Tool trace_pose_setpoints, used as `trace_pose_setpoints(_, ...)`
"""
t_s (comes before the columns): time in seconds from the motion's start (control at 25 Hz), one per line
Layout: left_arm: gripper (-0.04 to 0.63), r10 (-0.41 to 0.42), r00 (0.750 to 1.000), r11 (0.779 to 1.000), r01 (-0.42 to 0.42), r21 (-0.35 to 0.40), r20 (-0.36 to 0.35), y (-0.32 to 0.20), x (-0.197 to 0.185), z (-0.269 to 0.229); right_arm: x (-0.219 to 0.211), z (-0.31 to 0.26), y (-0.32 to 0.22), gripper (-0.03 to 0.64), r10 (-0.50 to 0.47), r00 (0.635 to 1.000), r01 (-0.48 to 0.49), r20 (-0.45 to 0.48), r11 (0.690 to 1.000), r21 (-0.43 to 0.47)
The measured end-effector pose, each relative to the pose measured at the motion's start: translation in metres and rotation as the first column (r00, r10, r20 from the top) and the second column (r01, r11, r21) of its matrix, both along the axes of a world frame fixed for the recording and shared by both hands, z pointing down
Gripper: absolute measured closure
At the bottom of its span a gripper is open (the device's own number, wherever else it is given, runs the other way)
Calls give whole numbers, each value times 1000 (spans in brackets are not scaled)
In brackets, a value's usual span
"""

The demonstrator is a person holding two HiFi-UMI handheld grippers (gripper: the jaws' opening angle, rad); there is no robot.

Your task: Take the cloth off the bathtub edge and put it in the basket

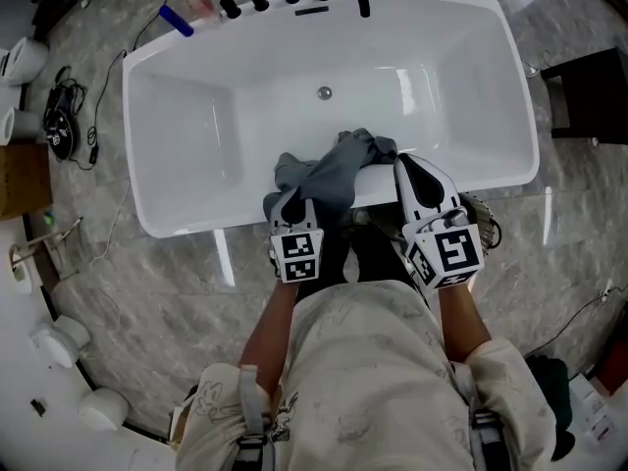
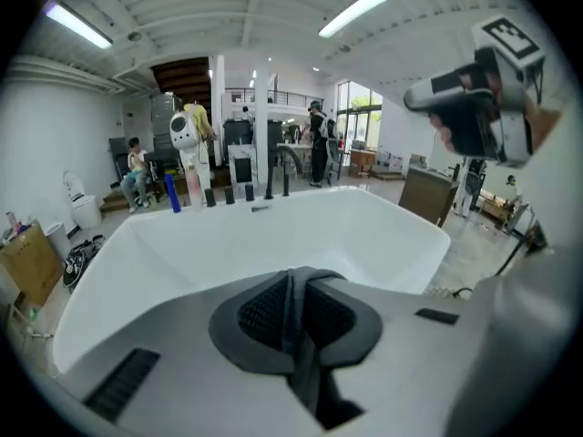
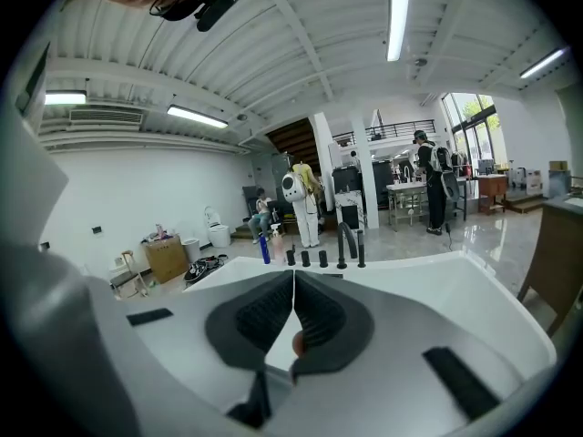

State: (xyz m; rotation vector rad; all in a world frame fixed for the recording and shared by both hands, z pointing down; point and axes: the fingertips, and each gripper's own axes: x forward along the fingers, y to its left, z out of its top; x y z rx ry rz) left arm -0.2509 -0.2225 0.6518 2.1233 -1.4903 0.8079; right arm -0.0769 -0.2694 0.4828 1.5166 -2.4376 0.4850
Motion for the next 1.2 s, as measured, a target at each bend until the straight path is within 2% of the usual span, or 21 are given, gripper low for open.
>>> trace_pose_setpoints(0.2,570,-26,998,986,34,162,-55,-27,-2,-73,-2,-22,-2,627,10,1000,-10,2,999,46)
trace_pose_setpoints(0.36,569,-64,992,959,92,270,-110,-45,-5,-132,-1,-45,-7,627,23,1000,-25,16,996,85)
trace_pose_setpoints(0.56,569,-73,981,897,143,418,-179,-63,-9,-207,-1,-85,-13,627,38,999,-43,27,984,173)
trace_pose_setpoints(0.68,569,-52,980,859,142,492,-191,-70,-11,-248,0,-117,-15,627,57,997,-67,50,968,240)
trace_pose_setpoints(0.88,569,-25,975,806,150,573,-219,-76,-16,-311,1,-177,-18,627,85,993,-107,77,922,371)
trace_pose_setpoints(1.2,569,37,958,682,183,708,-284,-83,-30,-403,0,-245,-15,627,140,985,-174,105,841,511)
